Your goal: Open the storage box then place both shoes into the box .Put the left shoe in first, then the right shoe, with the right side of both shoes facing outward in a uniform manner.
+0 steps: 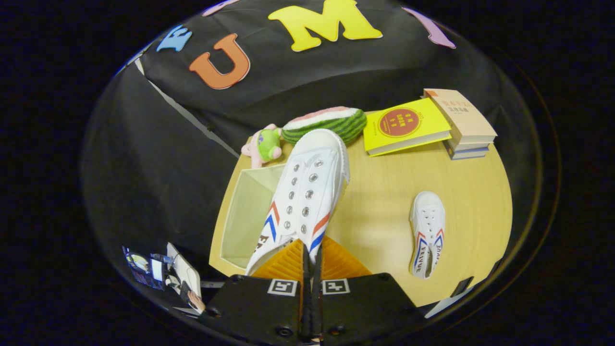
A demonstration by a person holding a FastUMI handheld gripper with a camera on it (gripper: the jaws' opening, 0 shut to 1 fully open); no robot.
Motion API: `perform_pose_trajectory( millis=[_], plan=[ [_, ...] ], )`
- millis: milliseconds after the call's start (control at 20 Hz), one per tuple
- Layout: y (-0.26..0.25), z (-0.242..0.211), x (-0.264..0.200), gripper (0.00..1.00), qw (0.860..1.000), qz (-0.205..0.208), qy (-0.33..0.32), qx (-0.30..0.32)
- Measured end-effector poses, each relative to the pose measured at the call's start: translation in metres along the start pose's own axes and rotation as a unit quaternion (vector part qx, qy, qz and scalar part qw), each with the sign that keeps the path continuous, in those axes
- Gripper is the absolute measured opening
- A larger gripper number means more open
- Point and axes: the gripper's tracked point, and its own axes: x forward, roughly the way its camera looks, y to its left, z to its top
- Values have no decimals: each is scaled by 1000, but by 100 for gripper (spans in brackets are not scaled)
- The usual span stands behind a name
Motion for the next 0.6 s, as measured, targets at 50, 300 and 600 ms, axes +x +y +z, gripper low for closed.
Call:
perform_pose_trajectory(
  millis=[50, 300, 600],
  plan=[
    [11, -2, 4, 5, 1000, 8, 2, -1],
    [66, -7, 39, 5, 998, 62, 0, 17],
    [109, -19, 96, 5, 998, 52, -8, 24]
  ],
)
